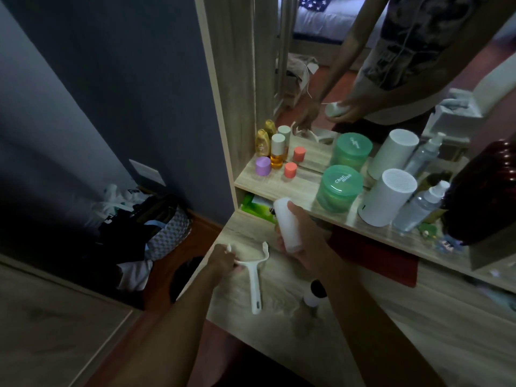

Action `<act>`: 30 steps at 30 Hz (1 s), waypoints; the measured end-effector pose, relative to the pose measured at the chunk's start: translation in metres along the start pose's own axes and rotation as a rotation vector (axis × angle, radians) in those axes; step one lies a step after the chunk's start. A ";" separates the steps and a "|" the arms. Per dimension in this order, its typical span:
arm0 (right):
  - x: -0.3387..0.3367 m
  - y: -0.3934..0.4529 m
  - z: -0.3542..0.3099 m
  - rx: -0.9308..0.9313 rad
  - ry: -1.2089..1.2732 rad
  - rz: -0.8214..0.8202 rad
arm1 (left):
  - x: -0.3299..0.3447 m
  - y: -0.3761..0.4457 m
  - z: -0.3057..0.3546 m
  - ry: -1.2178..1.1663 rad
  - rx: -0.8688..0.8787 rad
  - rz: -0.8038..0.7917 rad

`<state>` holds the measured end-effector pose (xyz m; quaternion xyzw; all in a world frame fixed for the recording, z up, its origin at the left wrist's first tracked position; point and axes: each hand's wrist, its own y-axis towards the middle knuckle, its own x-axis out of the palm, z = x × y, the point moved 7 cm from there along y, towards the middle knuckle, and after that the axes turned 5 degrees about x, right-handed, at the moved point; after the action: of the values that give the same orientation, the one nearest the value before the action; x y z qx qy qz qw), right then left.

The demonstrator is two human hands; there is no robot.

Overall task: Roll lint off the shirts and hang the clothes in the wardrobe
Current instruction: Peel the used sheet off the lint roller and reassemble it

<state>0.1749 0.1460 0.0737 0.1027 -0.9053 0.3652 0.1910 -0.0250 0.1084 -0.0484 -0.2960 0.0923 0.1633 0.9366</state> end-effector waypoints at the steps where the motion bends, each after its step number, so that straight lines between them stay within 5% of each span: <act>1: -0.005 -0.001 0.002 -0.009 0.009 -0.001 | 0.006 0.001 -0.003 0.002 -0.017 -0.021; 12: -0.040 -0.001 0.024 0.088 -0.088 0.175 | 0.039 0.010 0.013 0.117 -0.035 -0.060; 19: -0.014 0.015 0.037 0.228 -0.462 0.098 | 0.046 -0.041 0.085 -0.283 0.094 -0.270; 24: 0.017 0.020 0.040 0.403 -0.750 0.012 | 0.036 -0.057 0.088 -0.342 0.103 -0.400; 30: 0.018 0.024 0.047 0.267 -0.767 0.037 | 0.033 -0.057 0.071 -0.588 -0.044 -0.443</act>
<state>0.1378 0.1299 0.0353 0.2393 -0.8572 0.4181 -0.1821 0.0319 0.1142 0.0300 -0.2694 -0.2506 0.0364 0.9291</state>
